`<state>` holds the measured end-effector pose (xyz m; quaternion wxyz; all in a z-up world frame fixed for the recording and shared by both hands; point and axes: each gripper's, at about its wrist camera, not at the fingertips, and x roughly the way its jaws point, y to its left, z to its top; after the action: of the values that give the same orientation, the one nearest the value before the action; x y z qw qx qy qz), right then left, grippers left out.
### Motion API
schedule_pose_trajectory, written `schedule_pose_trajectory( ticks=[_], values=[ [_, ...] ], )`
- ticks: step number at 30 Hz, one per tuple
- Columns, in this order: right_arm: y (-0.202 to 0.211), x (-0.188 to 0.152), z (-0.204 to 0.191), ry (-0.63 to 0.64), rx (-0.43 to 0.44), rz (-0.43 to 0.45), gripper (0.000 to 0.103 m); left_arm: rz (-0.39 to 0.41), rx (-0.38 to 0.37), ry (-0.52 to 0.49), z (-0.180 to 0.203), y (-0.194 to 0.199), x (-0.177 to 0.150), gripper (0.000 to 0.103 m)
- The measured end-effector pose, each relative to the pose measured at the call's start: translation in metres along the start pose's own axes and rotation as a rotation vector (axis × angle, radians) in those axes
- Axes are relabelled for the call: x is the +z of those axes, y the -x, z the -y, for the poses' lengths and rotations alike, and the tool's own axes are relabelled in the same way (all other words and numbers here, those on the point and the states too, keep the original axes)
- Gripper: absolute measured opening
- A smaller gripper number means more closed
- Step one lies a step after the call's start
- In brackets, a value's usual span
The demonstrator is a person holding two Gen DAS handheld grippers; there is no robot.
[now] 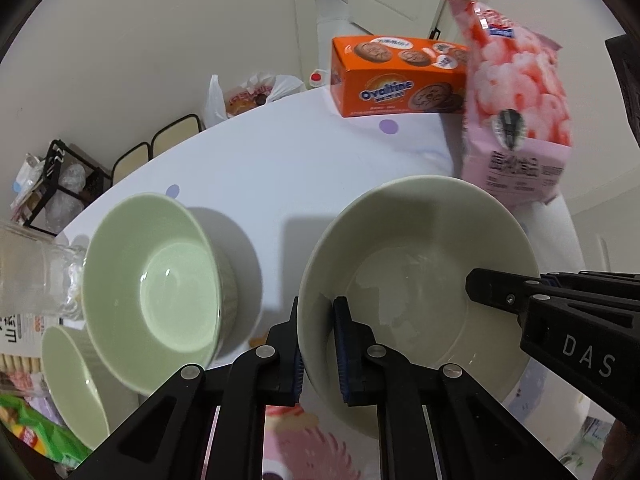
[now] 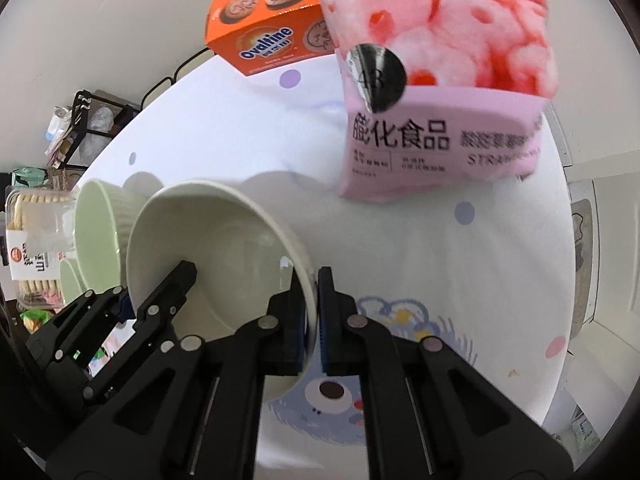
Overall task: Organize plates and bowls
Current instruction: 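Carry the cream-white bowl with both grippers, lower it and open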
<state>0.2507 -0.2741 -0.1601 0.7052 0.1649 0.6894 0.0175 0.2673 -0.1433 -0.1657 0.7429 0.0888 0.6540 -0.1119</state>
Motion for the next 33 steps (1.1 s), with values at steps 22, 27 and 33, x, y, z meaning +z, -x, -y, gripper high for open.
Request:
schedule_pose_trajectory(
  ticks=[22,27,33],
  values=[
    [0.058,-0.14,0.049,-0.064,-0.024,0.081,0.007,0.035,-0.054,-0.125,0.082,0.064,-0.108,0.011],
    [0.043,-0.162,0.072,-0.123,-0.025,0.055,0.007,0.004,-0.071,-0.145,0.099,0.047,-0.132,0.011],
    [0.025,-0.171,0.083,-0.125,-0.031,0.022,0.007,-0.009,-0.055,-0.133,0.103,0.031,-0.14,0.011]
  ],
)
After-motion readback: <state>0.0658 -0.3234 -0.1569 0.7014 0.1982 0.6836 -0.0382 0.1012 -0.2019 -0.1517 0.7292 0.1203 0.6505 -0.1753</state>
